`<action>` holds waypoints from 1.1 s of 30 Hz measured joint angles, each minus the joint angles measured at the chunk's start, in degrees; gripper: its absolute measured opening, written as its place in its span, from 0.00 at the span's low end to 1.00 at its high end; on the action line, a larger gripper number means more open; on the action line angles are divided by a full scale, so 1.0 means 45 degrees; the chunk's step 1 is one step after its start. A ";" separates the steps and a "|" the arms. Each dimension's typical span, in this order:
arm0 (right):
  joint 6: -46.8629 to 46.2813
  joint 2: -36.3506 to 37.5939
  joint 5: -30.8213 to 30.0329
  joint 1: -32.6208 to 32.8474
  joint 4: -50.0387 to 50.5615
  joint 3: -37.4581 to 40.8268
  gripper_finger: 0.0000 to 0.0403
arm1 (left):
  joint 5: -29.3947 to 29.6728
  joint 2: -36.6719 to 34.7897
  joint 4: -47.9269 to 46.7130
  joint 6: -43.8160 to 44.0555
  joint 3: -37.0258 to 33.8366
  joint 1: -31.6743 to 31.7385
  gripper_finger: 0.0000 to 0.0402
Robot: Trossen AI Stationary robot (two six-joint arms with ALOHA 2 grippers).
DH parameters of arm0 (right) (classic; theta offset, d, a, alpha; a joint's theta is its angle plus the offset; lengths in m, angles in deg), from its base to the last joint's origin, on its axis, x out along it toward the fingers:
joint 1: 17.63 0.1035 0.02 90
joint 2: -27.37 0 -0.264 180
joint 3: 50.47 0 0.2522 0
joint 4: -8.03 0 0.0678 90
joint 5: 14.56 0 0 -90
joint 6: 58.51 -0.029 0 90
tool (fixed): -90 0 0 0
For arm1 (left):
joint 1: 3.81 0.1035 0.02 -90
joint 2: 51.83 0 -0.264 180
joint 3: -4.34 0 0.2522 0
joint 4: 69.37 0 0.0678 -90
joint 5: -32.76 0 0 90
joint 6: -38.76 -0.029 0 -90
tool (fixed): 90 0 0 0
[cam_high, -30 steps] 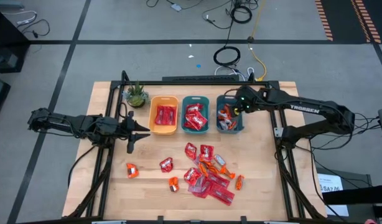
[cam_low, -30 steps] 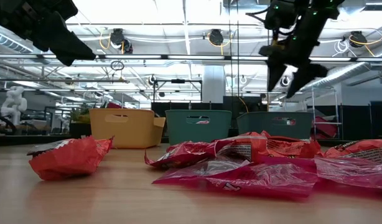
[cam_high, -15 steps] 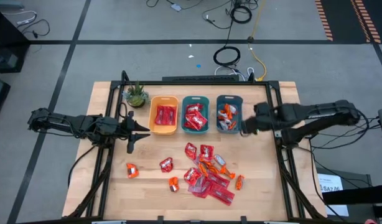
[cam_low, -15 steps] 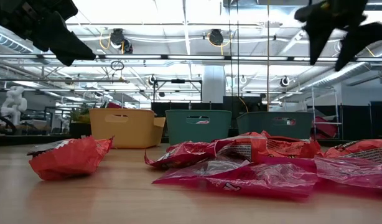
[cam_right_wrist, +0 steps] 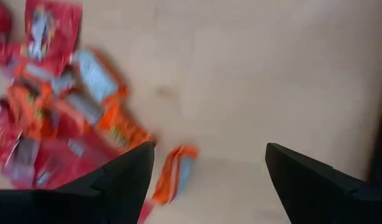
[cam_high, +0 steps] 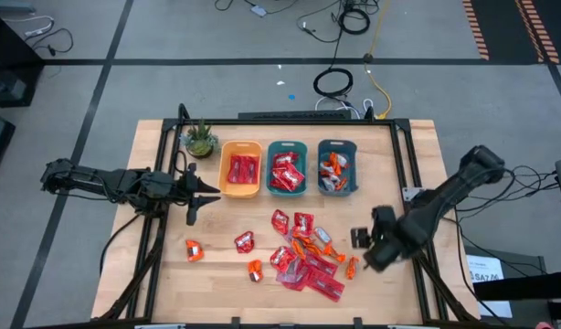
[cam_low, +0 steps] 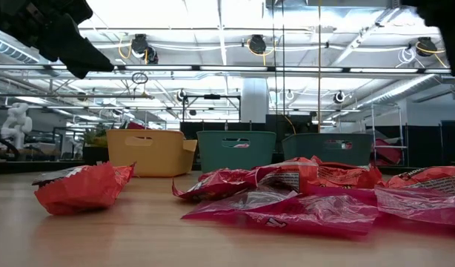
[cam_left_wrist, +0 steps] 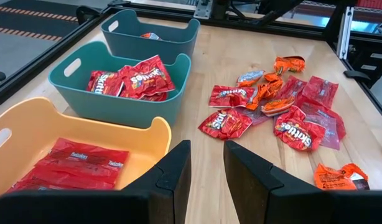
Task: Sort candy
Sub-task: Put the orange candy into the top right blue bin
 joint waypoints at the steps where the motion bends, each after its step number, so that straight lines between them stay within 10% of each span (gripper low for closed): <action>1: -0.0370 -0.0260 0.0035 0.0234 -0.0468 0.0000 0.74 | -0.0002 0.0000 -0.0008 0.0000 0.0000 0.0003 0.26; 21: -0.0727 -0.5098 0.1994 0.0657 -0.5221 -0.0005 0.70 | -0.0002 0.0002 -0.0010 -0.0005 0.0000 0.0002 0.26; 33: -0.0493 -0.5674 0.2028 0.0623 -0.5410 -0.0030 0.12 | -0.0002 -0.0003 0.0010 -0.0005 0.0000 0.0005 0.26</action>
